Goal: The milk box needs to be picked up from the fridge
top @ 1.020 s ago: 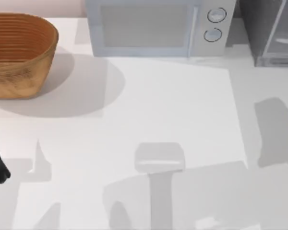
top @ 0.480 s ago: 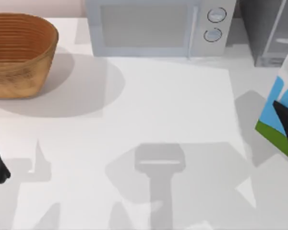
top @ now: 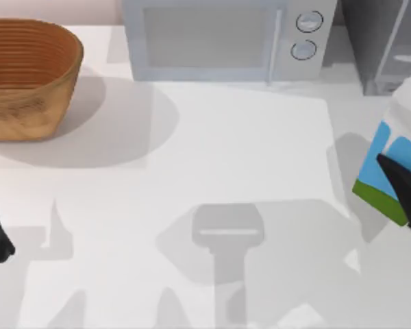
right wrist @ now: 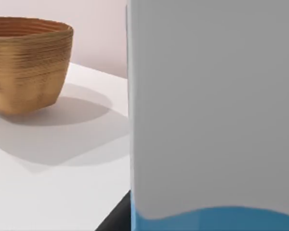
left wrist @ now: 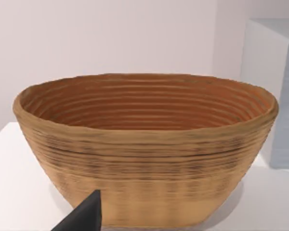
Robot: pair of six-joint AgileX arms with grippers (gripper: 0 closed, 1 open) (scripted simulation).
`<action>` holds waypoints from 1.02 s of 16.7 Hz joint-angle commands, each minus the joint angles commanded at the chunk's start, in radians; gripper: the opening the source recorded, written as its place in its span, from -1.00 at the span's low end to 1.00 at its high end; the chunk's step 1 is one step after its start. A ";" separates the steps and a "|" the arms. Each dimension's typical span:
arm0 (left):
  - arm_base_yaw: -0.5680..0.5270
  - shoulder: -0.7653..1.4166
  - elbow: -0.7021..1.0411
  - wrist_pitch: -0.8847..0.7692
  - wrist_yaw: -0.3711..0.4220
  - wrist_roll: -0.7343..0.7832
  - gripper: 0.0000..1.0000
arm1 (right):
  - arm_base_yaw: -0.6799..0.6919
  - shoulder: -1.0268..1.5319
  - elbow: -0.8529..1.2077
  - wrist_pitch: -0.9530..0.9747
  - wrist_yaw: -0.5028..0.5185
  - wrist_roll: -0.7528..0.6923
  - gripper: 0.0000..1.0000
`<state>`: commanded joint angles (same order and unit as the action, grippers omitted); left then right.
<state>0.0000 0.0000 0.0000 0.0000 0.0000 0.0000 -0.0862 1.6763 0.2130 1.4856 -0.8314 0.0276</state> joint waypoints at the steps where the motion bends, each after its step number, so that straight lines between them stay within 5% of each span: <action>1: 0.000 0.000 0.000 0.000 0.000 0.000 1.00 | 0.000 0.000 0.000 0.000 0.000 0.000 -1.00; 17: 0.000 0.000 0.000 0.000 0.000 0.000 1.00 | 0.165 0.336 0.147 0.183 0.170 -0.006 -1.00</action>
<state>0.0000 0.0000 0.0000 0.0000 0.0000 0.0000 0.0787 2.0125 0.3597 1.6682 -0.6615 0.0212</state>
